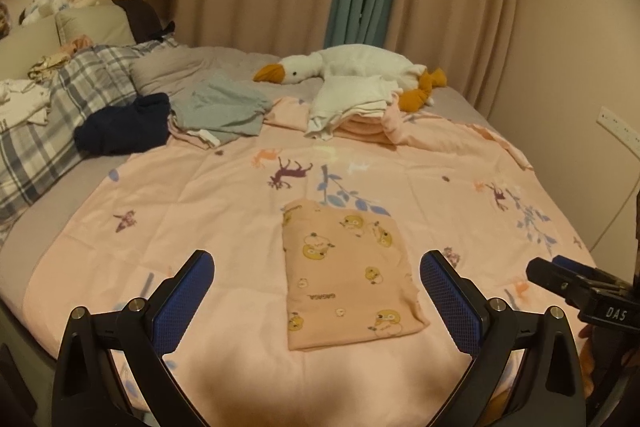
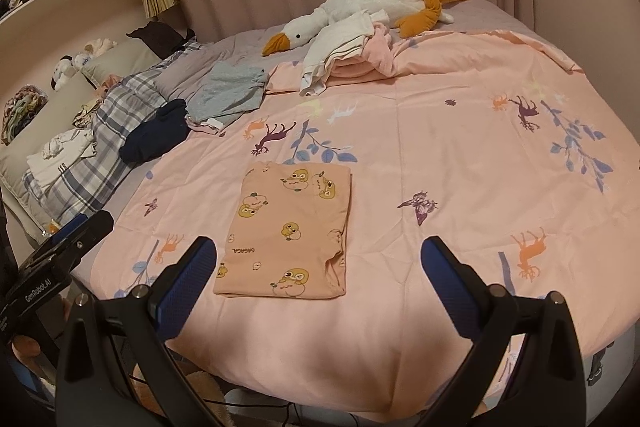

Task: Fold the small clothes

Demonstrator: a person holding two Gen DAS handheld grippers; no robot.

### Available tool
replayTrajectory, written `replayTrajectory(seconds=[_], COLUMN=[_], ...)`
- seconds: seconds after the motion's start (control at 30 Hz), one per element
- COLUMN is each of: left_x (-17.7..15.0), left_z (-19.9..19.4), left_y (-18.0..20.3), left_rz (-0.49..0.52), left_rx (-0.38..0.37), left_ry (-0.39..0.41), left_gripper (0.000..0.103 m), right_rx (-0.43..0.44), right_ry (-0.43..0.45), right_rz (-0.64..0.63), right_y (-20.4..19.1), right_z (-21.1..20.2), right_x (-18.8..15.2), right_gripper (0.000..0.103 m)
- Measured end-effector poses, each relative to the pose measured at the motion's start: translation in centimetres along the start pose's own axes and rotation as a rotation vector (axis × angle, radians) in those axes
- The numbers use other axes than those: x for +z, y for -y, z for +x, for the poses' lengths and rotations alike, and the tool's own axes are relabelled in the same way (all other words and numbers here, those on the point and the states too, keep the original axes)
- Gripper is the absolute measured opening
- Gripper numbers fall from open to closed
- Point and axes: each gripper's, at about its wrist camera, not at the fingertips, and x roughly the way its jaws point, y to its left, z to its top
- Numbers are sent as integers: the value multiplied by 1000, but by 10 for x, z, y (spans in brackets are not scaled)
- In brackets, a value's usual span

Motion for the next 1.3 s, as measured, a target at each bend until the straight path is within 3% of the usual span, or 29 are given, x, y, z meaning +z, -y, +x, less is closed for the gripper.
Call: replayTrajectory(seconds=[1.3], left_x=[-5], left_z=[6], left_y=[8], left_rz=[28], left_rx=[-20], left_ry=[-22], left_gripper=[102], right_rx=[-17], right_ry=[-9], right_rz=[-9], right_y=[-1], right_z=[5], right_x=[-1], right_gripper=[103])
